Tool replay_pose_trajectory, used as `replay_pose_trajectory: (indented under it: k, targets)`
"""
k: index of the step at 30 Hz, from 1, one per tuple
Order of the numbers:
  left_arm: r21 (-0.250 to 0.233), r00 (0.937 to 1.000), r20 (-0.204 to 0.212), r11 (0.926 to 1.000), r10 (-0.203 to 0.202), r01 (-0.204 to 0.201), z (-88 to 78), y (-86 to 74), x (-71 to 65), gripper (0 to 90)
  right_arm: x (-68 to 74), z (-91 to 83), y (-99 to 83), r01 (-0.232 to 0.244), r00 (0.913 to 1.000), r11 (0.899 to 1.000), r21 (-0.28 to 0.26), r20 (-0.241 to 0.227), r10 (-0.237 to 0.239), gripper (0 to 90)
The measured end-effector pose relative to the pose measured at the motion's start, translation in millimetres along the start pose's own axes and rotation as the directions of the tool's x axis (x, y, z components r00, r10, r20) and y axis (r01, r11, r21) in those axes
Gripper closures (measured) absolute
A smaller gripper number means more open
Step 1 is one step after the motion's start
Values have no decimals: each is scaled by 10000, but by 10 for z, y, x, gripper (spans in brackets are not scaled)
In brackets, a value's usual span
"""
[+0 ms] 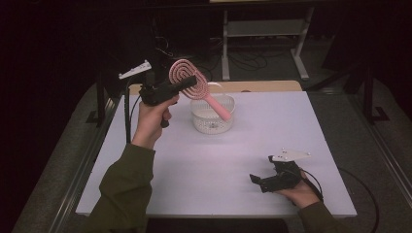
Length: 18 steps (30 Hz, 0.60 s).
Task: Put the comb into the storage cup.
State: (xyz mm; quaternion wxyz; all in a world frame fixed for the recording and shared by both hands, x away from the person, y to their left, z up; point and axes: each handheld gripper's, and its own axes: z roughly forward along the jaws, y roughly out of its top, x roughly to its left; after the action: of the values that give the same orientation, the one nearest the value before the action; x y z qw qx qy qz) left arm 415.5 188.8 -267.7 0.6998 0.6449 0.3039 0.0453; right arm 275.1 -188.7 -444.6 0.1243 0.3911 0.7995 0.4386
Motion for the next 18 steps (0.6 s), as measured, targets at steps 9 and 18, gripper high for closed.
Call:
replay_pose_trajectory:
  k: [9,18]
  targets:
    - [-153,9992,-353,9997,-187,182,134,-16,181,640,1,-6,3,32,10000,10000,-27,4,-32,0]
    - [-187,9960,-733,9986,-515,503,232,-99,394,640,-1,-7,2,29,10000,10000,-21,-14,-29,0]
